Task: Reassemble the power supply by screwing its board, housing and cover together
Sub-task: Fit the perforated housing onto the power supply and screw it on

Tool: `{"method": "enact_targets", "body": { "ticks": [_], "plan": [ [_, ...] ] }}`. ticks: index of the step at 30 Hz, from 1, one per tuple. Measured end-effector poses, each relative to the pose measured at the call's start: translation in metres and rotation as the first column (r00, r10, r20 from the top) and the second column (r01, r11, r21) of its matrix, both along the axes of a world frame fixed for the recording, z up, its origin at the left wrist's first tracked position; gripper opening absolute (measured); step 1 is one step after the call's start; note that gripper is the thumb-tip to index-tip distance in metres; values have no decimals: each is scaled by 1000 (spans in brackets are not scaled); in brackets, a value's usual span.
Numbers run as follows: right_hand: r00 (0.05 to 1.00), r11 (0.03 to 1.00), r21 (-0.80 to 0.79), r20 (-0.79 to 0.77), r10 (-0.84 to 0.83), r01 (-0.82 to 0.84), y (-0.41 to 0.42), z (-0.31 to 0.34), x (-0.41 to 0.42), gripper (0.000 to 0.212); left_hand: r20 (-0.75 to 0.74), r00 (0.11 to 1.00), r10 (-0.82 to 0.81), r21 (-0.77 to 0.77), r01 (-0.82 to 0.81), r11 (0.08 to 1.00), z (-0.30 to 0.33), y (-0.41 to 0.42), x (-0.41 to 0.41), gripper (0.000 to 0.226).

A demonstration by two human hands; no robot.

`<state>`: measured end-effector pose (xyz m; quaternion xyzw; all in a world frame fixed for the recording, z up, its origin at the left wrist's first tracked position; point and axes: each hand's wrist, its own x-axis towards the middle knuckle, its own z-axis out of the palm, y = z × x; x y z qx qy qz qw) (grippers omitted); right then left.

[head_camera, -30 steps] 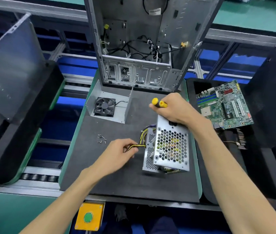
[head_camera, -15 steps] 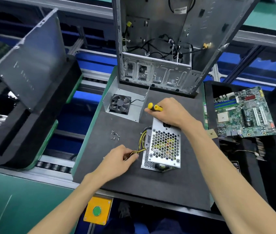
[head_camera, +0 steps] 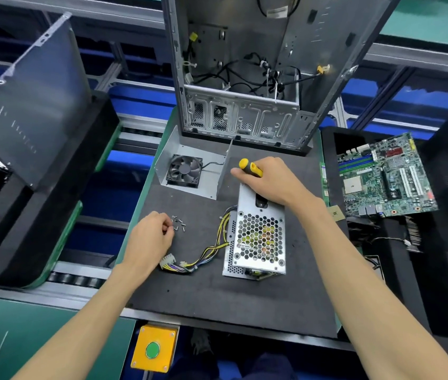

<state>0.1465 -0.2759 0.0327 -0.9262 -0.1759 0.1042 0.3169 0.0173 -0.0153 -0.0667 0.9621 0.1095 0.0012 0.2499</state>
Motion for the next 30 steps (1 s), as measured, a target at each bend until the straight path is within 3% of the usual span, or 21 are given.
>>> {"method": "enact_targets", "body": {
  "ticks": [7, 11, 13, 16, 18, 21, 23, 25, 28, 30],
  "plan": [
    [994, 992, 65, 9, -109, 108, -7, 5, 0, 61, -6, 997, -77, 145, 77, 986, 3, -3, -1, 6],
    [949, 944, 214, 140, -283, 250, -19, 21, -6, 58, -7, 999, -45, 117, 46, 992, 8, -2, -1, 13],
    [894, 837, 420, 116, -433, 351, -28, 32, -11, 57, 11, 999, 37, 7, -37, 999, 18, -1, 0, 17],
    [815, 471, 767, -116, -568, 437, -42, 53, -21, 52, 82, 983, 162, -266, -135, 954, 47, -12, 7, 17],
    [767, 264, 834, -260, -587, 485, -50, 64, -29, 49, 105, 973, 206, -479, -132, 868, 76, -29, 13, 15],
    [723, 78, 810, -470, -506, 581, -53, 66, -48, 44, 52, 985, 165, -808, -56, 586, 119, -63, 19, 17],
    [702, 23, 773, -563, -436, 634, -50, 61, -64, 48, 0, 998, 67, -936, -24, 352, 137, -87, 20, 16],
    [698, -5, 750, -619, -360, 662, -42, 53, -83, 57, -56, 998, -26, -983, -51, 177, 145, -106, 17, 14],
    [695, -18, 730, -658, -289, 683, -30, 44, -108, 64, -158, 982, -99, -987, -158, 3, 146, -124, 11, 23],
    [684, -16, 723, -660, -311, 691, -25, 38, -122, 61, -182, 973, -141, -980, -192, -55, 145, -130, 8, 27]
  ]
}}
